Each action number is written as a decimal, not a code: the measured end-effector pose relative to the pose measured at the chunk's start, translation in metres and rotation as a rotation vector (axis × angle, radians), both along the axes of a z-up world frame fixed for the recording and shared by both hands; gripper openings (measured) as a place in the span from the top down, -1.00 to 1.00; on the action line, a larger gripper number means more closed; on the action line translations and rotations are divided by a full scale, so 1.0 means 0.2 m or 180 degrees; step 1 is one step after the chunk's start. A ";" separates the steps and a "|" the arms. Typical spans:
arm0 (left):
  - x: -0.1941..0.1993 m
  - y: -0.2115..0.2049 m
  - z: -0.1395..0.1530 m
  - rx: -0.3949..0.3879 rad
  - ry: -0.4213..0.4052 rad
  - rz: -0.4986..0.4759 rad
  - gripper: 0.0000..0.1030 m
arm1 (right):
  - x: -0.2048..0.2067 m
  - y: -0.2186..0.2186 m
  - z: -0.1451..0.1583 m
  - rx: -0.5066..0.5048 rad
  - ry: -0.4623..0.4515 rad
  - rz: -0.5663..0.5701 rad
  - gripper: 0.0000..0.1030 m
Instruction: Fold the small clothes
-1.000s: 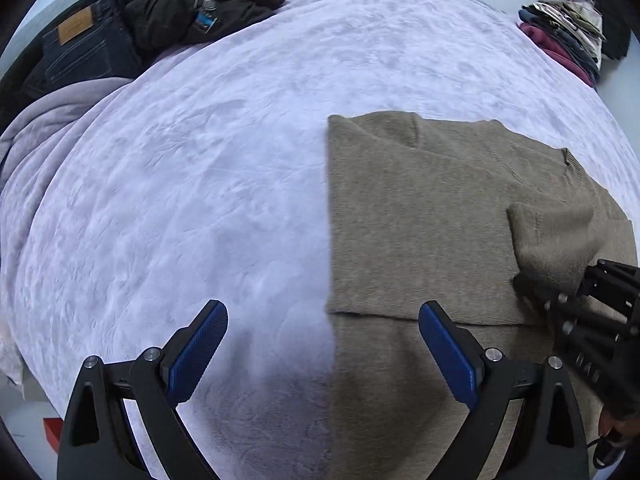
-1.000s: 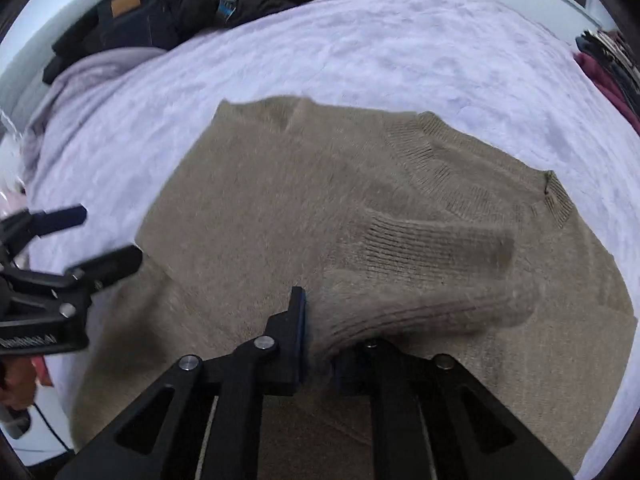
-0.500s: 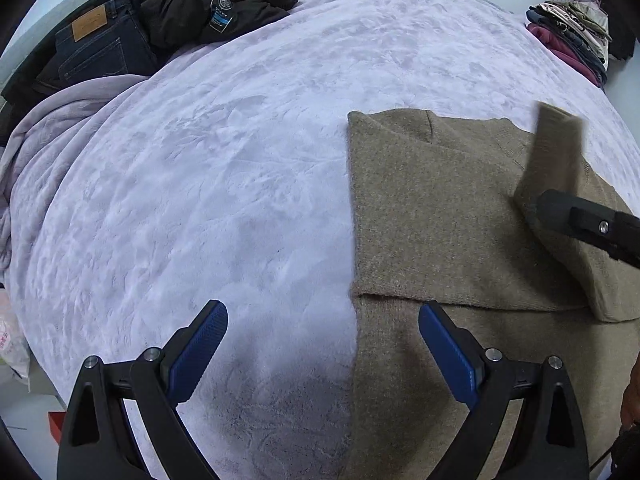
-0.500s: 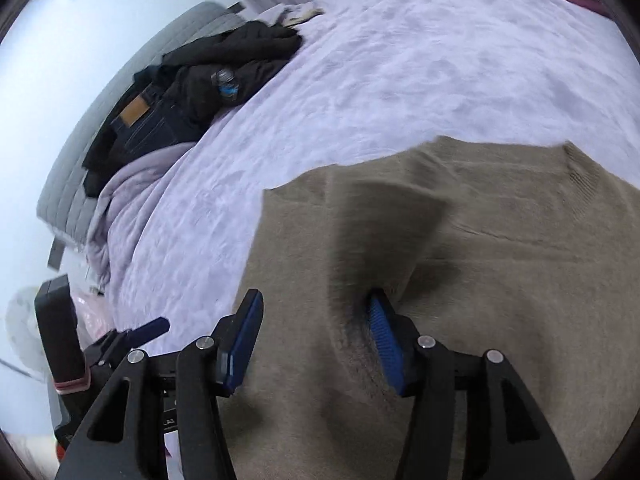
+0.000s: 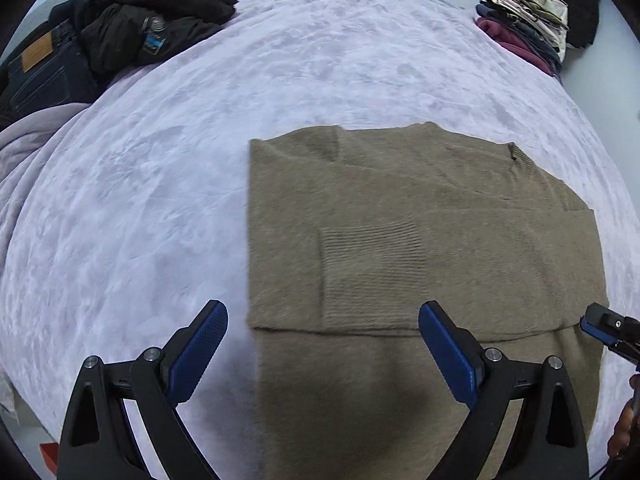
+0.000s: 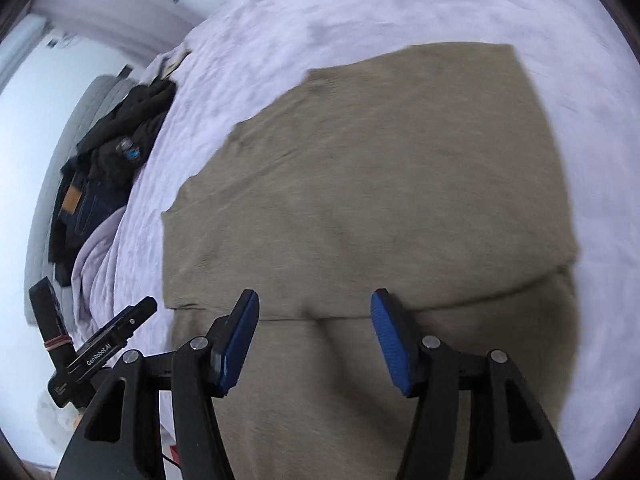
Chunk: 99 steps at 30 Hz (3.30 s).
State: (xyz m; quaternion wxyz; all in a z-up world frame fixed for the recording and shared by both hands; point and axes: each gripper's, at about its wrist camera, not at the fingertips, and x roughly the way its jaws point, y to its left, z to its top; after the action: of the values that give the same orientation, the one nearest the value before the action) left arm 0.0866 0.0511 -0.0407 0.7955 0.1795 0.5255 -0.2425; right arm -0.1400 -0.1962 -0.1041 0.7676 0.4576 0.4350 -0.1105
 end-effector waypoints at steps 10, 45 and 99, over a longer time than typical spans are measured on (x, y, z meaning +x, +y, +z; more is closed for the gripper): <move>0.08 -0.13 -0.24 0.0452 -0.0062 0.0052 -0.89 | -0.24 -0.33 -0.14 0.0306 -0.0037 -0.1040 0.69; -0.26 0.09 -0.18 0.0759 0.0445 -0.0247 -1.00 | -0.36 0.13 0.02 -0.0296 0.0307 0.0064 -0.21; -1.14 1.13 -0.21 0.0106 0.1278 -0.0842 -1.00 | -1.16 0.50 -0.30 0.1018 -0.0244 0.0404 -0.32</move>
State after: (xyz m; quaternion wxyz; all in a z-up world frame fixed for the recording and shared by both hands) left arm -0.1418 0.2762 -0.0831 0.6334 0.2081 0.6489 -0.3667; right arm -0.3727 -0.0954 -0.1638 0.7064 0.5494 0.4454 0.0263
